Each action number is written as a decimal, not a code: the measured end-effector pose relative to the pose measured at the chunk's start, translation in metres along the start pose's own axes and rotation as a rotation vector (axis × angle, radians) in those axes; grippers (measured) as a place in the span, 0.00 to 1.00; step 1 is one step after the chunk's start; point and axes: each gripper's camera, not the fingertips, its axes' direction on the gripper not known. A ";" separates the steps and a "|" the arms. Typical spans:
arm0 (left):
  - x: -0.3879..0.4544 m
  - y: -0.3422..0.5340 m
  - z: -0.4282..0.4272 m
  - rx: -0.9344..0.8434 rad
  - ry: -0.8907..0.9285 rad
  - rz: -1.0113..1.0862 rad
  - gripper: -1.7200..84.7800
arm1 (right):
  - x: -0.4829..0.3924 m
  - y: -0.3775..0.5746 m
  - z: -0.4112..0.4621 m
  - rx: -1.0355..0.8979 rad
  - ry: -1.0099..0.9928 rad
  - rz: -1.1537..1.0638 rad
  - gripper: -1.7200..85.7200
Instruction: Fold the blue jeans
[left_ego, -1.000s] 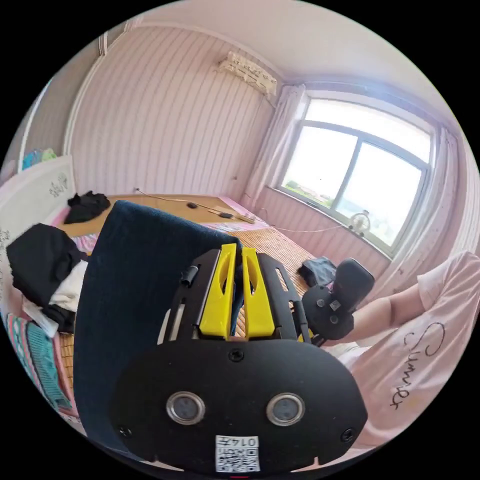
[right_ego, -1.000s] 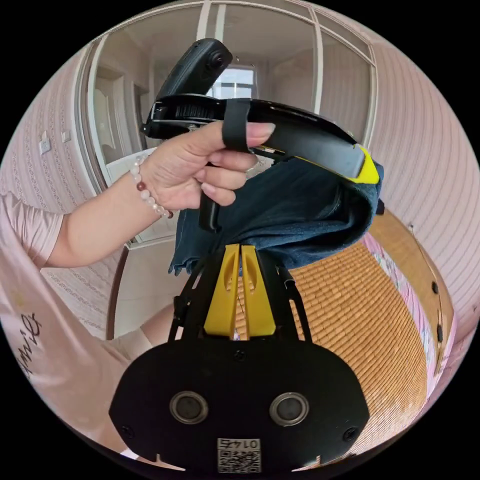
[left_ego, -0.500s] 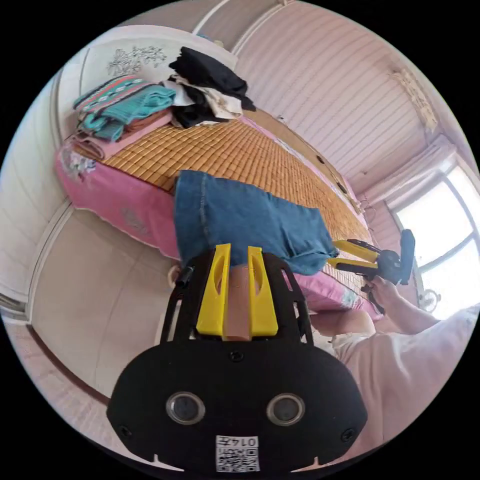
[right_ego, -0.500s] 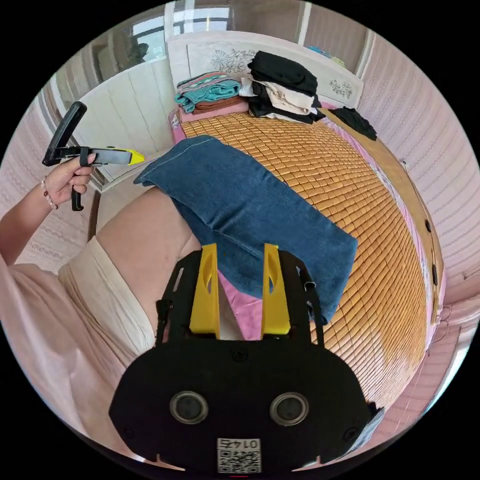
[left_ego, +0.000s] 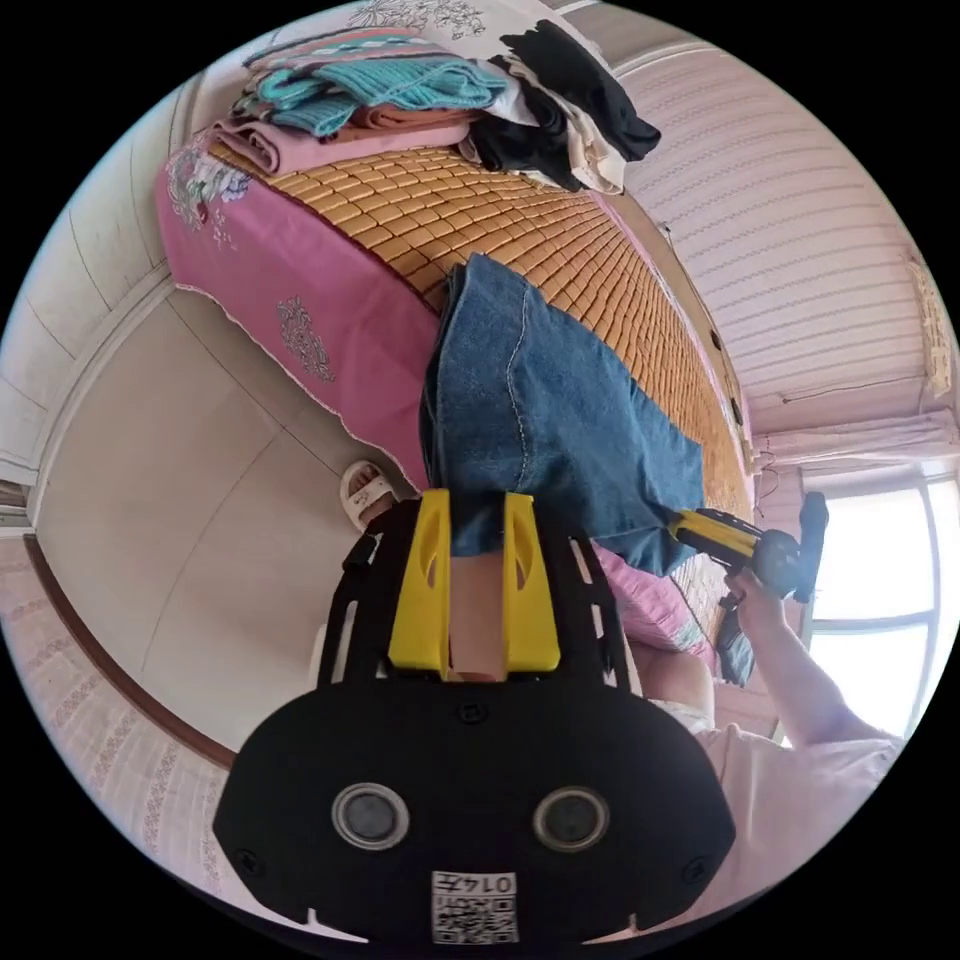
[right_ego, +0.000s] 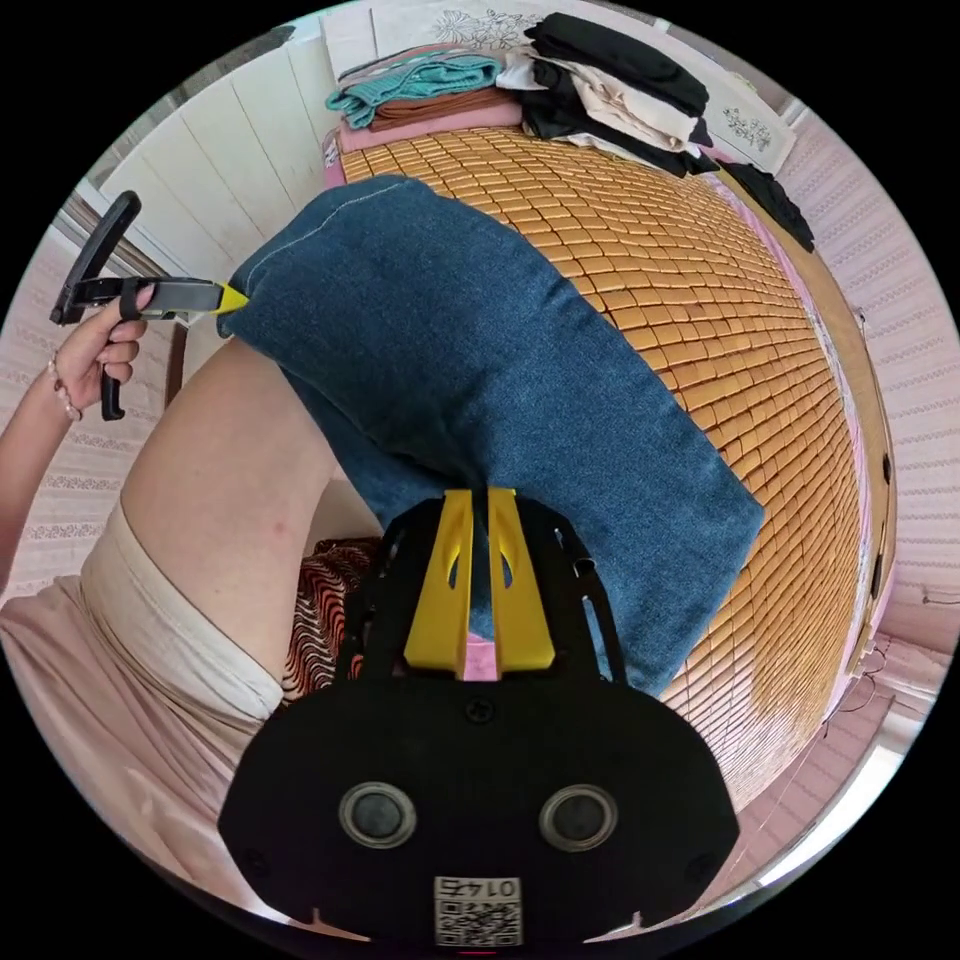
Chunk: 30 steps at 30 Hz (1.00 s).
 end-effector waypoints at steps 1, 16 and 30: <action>0.005 0.000 -0.008 0.025 -0.010 0.030 0.06 | 0.013 0.011 -0.016 0.053 -0.027 0.039 0.03; 0.205 -0.063 -0.123 0.402 0.448 0.638 0.04 | 0.198 0.228 -0.231 0.716 -0.237 0.543 0.03; 0.104 -0.082 0.015 0.005 0.081 0.213 0.10 | 0.274 0.547 -0.233 0.470 0.106 1.304 0.03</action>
